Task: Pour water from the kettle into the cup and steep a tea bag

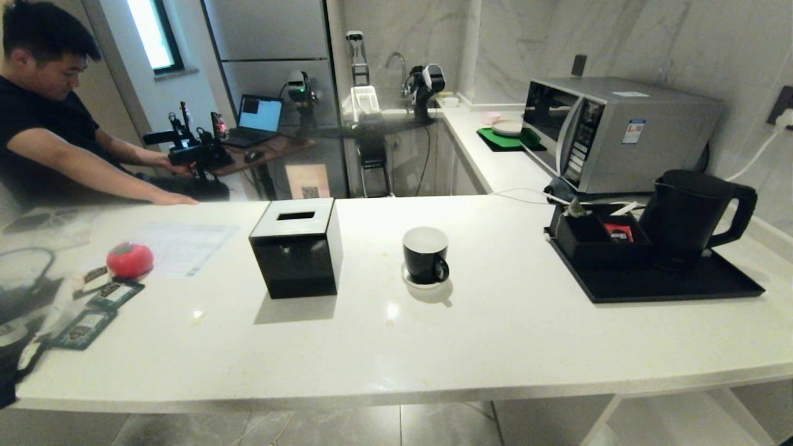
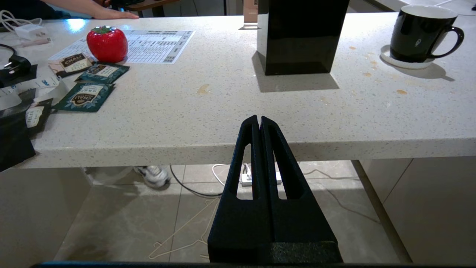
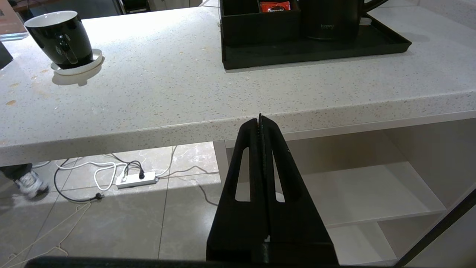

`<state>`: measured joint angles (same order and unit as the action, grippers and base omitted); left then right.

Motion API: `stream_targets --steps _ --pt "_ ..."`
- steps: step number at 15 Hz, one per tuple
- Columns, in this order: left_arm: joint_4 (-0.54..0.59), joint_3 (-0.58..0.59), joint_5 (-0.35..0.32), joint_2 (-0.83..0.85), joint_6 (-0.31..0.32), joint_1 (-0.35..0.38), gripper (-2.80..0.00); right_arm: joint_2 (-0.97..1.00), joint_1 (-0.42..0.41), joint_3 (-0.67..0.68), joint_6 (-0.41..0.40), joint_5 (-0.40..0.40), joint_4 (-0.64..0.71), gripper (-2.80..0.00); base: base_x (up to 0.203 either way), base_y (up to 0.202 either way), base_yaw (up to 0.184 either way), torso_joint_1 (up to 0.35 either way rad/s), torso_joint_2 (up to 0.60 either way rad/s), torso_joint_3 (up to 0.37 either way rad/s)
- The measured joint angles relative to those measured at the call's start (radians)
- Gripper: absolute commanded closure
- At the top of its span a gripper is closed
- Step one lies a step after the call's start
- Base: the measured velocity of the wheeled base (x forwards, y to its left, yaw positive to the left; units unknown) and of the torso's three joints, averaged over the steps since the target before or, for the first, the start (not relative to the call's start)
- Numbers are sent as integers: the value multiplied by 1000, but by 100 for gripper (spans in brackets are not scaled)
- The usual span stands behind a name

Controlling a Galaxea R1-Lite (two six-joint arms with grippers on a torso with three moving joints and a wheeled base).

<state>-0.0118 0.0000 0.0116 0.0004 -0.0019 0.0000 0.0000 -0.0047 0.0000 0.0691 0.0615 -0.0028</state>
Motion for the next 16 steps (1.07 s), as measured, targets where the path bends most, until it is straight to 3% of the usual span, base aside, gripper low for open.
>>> stream_targets --steps 16 --pt "0 0 0 0 -1 0 0 0 0 0 -2 0 1 0 0 0 0 0 0 0"
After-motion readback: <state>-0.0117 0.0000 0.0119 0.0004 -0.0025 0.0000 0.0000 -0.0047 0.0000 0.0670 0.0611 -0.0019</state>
